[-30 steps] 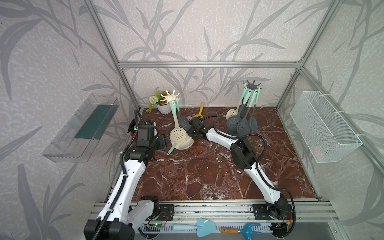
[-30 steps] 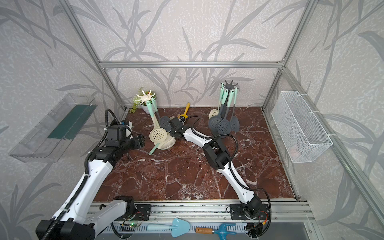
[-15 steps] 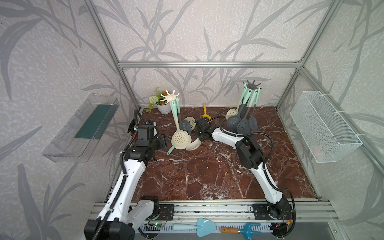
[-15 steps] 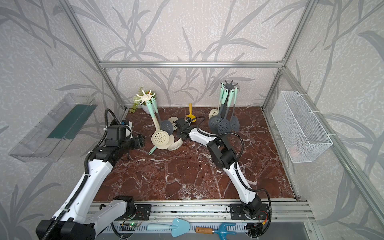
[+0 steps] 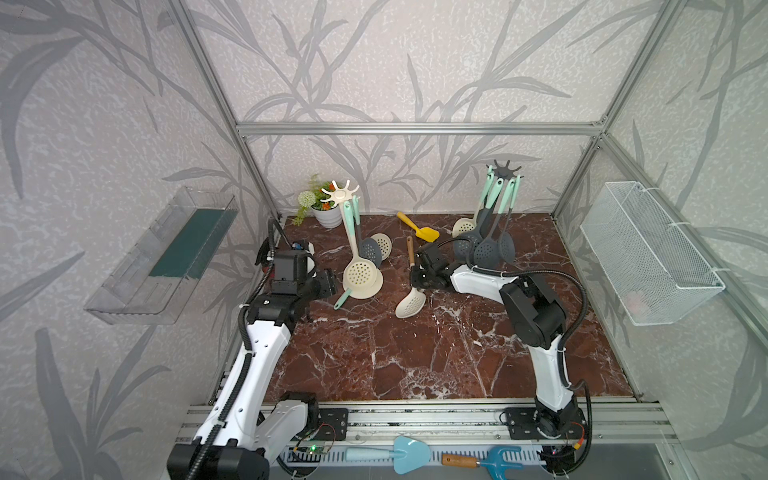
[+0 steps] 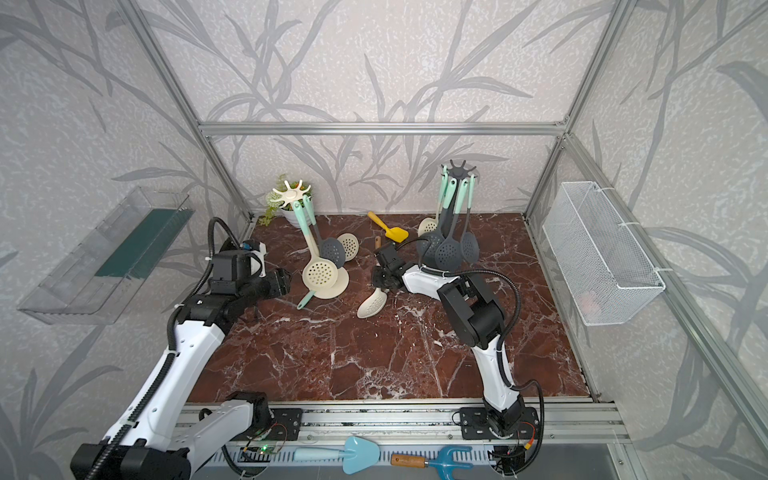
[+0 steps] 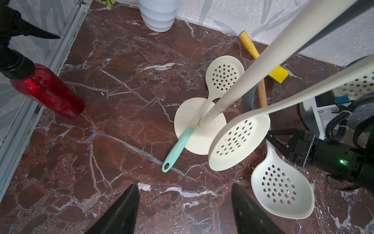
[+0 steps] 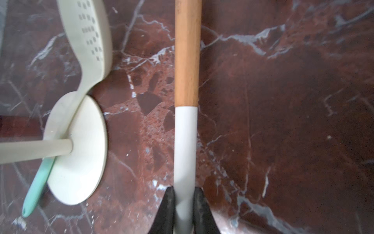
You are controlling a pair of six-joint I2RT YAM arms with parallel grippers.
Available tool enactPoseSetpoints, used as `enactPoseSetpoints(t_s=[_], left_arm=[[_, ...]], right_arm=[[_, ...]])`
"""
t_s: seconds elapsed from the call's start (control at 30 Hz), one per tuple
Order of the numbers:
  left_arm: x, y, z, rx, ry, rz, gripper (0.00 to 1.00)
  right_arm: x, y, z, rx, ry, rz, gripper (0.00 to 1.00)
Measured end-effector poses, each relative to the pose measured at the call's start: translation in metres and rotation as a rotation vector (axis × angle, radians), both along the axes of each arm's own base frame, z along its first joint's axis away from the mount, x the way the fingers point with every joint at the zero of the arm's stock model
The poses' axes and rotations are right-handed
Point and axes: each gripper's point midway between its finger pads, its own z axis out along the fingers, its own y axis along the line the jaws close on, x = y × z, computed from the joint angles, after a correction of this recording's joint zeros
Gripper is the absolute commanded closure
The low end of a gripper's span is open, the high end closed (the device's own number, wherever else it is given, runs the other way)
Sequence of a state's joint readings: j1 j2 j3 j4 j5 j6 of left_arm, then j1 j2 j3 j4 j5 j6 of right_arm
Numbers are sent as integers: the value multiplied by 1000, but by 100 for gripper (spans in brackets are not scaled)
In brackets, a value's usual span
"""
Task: Hang the skimmer on the kitchen utensil rack
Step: Pick up the skimmer from the center of the board.
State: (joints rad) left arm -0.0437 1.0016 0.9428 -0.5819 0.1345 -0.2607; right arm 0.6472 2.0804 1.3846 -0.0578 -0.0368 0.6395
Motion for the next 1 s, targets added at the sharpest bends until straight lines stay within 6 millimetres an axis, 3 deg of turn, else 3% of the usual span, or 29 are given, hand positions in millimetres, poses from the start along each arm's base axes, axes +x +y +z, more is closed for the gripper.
enactPoseSetpoints(t_s=[0.4,0.63,0.87,1.0], left_arm=[[-2,-8,6,-32,-22,-38,30],[-9,-18,21,-76,-77,-83,30],[-21,-32,40,-138,-172,-145,30],[-21,-45,49,-184,-213,-213,30]], right_arm=[[13,0,84,195,-207,91,100],[-5,-3,132,245,-345,173,100],[-30,-8,208,324,-568,266,100],[-46,-7,237,368,-668,318,100]])
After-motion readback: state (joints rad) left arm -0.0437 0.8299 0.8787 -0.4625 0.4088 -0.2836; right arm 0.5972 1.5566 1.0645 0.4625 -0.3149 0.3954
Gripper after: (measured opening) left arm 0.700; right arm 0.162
